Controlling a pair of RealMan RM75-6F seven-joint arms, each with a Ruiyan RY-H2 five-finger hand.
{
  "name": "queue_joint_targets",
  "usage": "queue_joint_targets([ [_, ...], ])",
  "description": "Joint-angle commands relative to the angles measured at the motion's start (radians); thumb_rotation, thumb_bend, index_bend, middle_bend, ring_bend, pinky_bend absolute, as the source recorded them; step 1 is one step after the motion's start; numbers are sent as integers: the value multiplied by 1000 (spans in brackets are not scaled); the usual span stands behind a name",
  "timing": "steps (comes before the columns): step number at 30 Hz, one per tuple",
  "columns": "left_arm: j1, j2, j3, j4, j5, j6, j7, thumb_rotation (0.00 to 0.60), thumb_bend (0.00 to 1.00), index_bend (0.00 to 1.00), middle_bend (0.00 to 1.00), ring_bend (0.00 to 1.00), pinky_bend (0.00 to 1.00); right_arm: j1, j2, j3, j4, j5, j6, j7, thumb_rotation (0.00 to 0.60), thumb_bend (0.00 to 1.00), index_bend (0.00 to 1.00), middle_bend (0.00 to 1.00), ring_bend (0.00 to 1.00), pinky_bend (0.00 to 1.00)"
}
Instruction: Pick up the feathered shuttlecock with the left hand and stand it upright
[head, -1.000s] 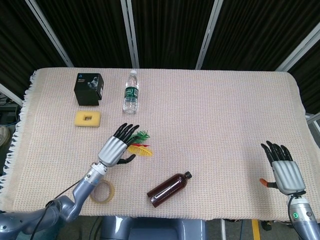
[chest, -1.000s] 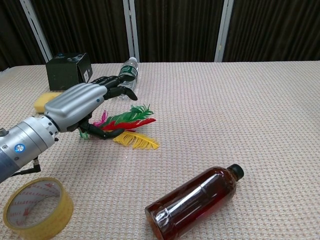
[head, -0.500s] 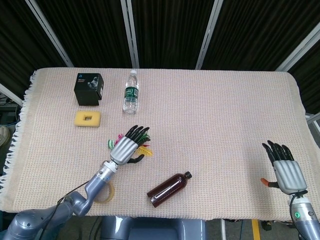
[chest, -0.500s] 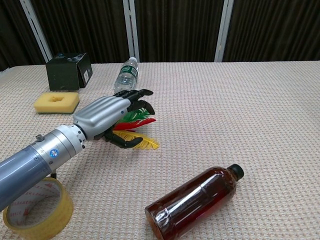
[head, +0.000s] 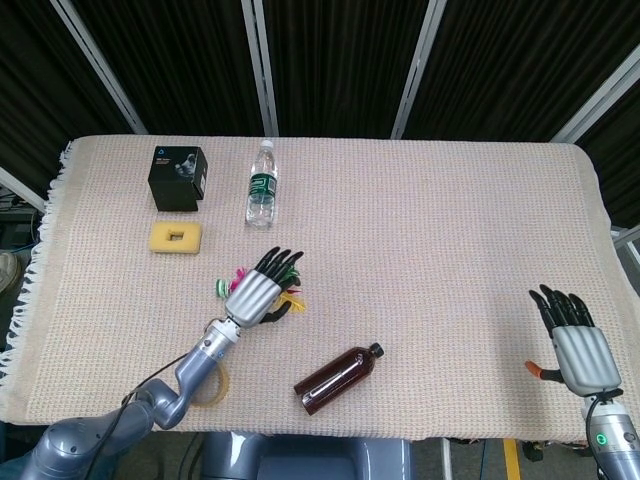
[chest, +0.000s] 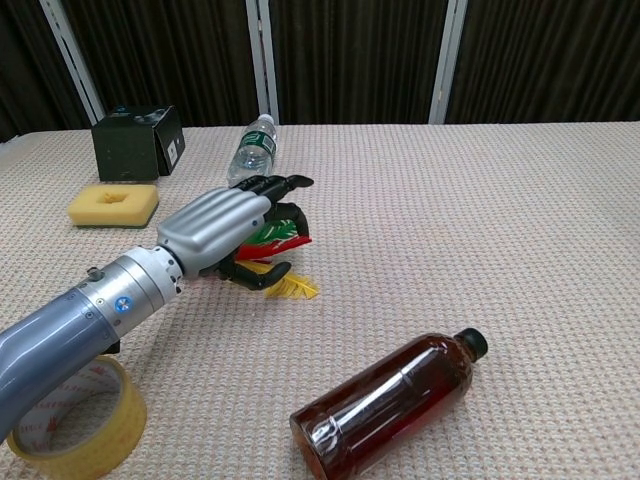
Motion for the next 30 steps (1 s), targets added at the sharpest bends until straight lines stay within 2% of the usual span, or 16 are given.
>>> queue_joint_targets([
  [1,-9,-17,0,28,-5,-8,-2,565,426,366,0,0,0,0,2,-2,0,-3,-2,6,600,4,0,0,0,0],
  [9,-21,-45,8,74,-6,-9,-34,596,545,475,0,0,0,3,0,1,4,2,-8,5,600,4,0,0,0,0],
  [15,-28,-62,11,109,-11,-11,-42,600,548,510,0,0,0,4,2,-1,3,1,-12,11,600,4,0,0,0,0],
  [18,-26,-65,13,117,-10,4,-48,600,565,562,0,0,0,5,2,0,6,2,-15,16,600,4,0,0,0,0],
  [24,4,-39,20,90,10,124,-47,600,616,686,0,0,0,8,1,1,9,5,-21,18,600,4,0,0,0,0],
  [30,61,47,31,-18,17,217,-8,600,625,757,0,0,0,1,3,-4,4,-12,0,15,600,4,0,0,0,0],
])
